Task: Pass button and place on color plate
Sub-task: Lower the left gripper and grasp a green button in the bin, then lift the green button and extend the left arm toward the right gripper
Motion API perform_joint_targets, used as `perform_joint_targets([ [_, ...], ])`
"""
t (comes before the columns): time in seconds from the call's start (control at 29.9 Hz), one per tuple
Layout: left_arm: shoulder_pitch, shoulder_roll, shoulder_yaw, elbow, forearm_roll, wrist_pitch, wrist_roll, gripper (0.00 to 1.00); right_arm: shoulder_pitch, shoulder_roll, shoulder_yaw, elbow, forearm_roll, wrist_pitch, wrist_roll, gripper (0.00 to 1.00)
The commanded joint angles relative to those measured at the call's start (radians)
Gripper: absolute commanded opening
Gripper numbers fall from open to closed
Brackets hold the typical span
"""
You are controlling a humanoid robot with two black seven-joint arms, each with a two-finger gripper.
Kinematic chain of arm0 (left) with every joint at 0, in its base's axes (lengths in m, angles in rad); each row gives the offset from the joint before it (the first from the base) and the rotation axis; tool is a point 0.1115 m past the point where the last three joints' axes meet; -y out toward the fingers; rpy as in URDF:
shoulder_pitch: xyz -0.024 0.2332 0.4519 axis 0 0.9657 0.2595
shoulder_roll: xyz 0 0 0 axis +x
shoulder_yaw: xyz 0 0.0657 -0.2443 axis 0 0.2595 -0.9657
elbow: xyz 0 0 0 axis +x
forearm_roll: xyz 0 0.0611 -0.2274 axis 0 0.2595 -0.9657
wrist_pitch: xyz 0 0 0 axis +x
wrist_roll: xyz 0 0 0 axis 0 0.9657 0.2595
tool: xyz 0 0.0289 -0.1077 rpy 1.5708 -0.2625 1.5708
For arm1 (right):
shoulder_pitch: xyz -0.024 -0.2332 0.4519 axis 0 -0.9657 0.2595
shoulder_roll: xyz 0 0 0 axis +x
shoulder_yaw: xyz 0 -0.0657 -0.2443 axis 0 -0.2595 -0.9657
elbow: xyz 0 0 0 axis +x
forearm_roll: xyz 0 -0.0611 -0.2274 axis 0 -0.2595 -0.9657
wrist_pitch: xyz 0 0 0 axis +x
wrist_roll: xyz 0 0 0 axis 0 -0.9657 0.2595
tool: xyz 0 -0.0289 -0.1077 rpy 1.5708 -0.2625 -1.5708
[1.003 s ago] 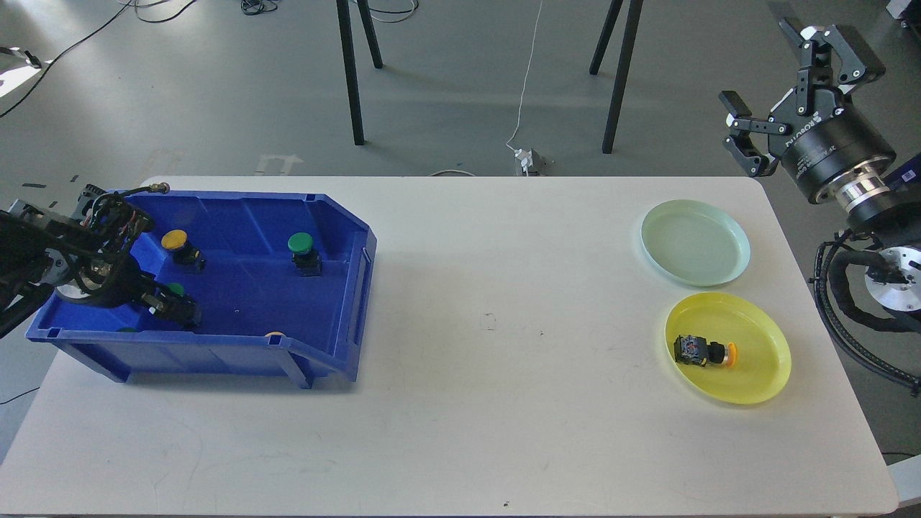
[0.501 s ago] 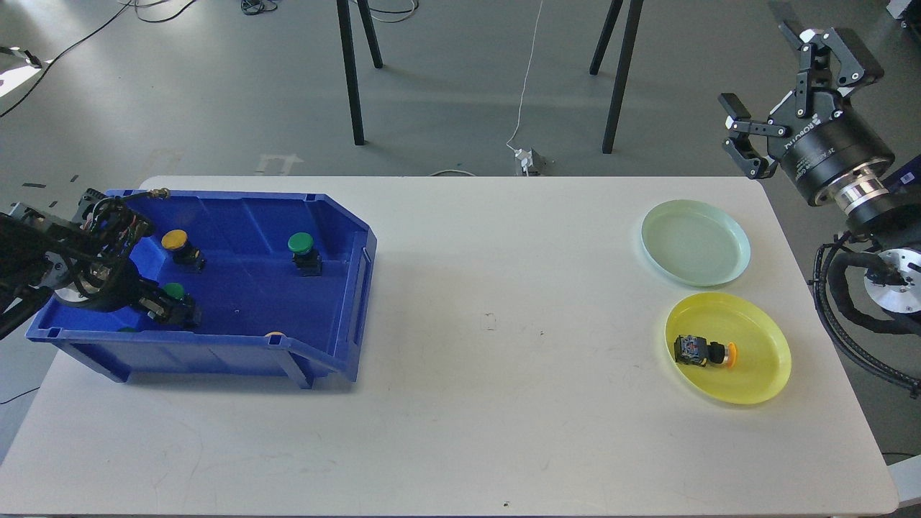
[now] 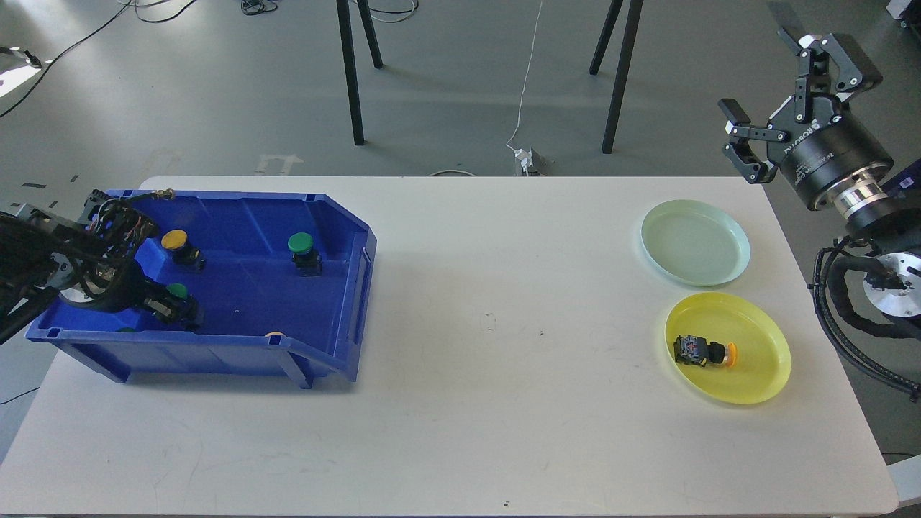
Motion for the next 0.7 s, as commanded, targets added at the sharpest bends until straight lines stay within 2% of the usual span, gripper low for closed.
perform_joint_targets([
  [0.0,-0.007,0.001,-0.002,-0.002,0.000,0.000,0.000,0.16,0.000,0.000,0.001,0.000,0.000,0.000,0.000,0.96],
  [0.1,-0.022,0.003,-0.012,-0.012,0.000,0.000,0.000,0.15,0.000,0.000,0.001,0.000,0.000,0.000,0.000,0.96],
  [0.2,-0.092,0.014,-0.008,-0.035,-0.003,0.000,0.000,0.15,0.000,0.000,0.001,0.000,0.000,0.000,0.000,0.96],
  [0.33,-0.122,0.093,-0.008,-0.106,-0.028,0.000,0.000,0.16,-0.002,0.000,0.003,0.000,0.000,-0.001,0.000,0.96],
  [0.5,-0.172,0.208,-0.017,-0.245,-0.107,0.000,0.000,0.16,-0.008,0.000,0.003,-0.001,0.000,-0.001,0.000,0.96],
  [0.67,-0.215,0.351,-0.035,-0.442,-0.334,0.000,0.000,0.16,-0.008,0.009,0.005,-0.001,0.000,-0.001,0.000,0.96],
])
